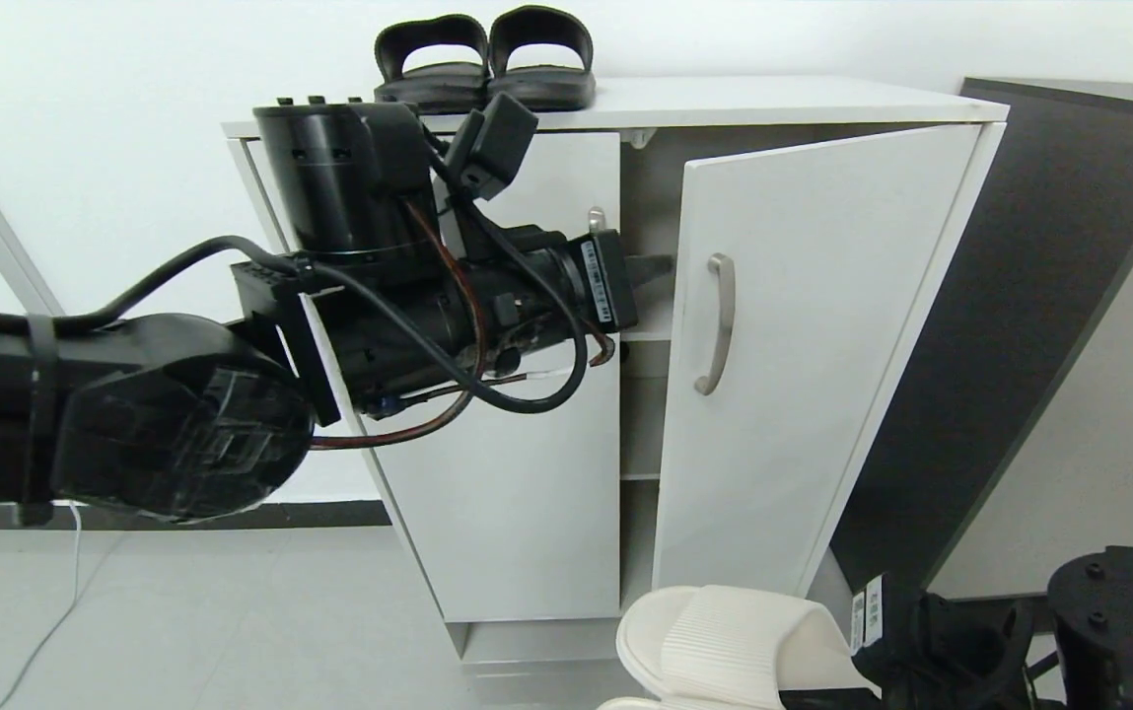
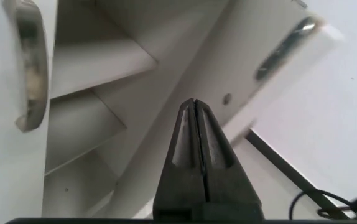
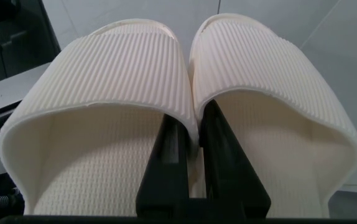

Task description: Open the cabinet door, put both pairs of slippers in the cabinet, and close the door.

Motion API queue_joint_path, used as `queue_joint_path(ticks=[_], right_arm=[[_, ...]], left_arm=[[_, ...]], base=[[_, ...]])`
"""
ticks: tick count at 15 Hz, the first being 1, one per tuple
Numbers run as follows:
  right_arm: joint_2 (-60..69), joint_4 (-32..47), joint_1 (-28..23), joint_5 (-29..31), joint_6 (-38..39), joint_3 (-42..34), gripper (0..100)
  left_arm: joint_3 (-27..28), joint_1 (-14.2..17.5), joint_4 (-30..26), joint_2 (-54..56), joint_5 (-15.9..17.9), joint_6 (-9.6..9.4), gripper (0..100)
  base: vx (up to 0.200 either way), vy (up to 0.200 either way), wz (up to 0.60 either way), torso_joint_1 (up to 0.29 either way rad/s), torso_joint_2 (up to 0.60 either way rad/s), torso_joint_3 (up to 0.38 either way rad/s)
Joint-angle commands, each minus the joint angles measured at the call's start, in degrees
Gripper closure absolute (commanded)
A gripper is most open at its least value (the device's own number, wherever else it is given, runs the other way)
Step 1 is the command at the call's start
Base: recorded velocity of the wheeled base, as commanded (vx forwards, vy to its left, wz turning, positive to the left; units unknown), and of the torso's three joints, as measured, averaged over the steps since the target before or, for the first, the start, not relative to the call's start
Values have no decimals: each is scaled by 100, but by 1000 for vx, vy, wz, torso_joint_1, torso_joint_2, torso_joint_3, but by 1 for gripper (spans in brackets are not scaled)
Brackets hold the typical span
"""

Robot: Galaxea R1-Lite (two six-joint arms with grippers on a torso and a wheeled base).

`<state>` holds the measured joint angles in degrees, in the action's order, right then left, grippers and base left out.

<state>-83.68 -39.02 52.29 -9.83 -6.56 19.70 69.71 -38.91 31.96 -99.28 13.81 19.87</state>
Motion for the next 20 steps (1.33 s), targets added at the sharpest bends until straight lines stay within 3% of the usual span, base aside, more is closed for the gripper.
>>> queue_joint_path(ticks=[1, 6, 9, 11, 13, 16, 19, 20], right_arm=[[-17, 0, 27, -2, -3, -10, 100], [-26, 0, 98, 7, -30, -98, 100], [-44, 0, 159, -2, -30, -142, 100], [-35, -9, 159, 7, -30, -168, 100], [-35, -9, 159, 7, -38, -168, 100], [-96, -27, 142, 42, -21, -98, 100], [-316, -27, -157, 183, 41, 148, 100], [-457, -35, -395, 315, 208, 394, 100]], left_arm=[[157, -2, 3, -329, -1, 8, 100], [69, -55, 38, -259, -160, 17, 100], [-150, -679, 249, -338, -177, -106, 100], [-229, -908, 1022, -575, -186, -89, 100], [-247, -776, 1251, -689, -195, -71, 100], [-572, -407, 1119, -215, -256, -80, 100], [-1020, -143, 557, 823, -283, -89, 100], [-1521, 226, -322, 2053, -283, -106, 100]], base=[[0, 0, 0, 0, 0, 0], [-80, 0, 0, 1, 0, -2], [-200, 0, 0, 4, 7, 1], [-200, 0, 0, 0, 2, 2], [0, 0, 0, 0, 0, 0], [0, 0, 0, 0, 0, 0], [0, 0, 0, 0, 0, 0], [0, 0, 0, 0, 0, 0]])
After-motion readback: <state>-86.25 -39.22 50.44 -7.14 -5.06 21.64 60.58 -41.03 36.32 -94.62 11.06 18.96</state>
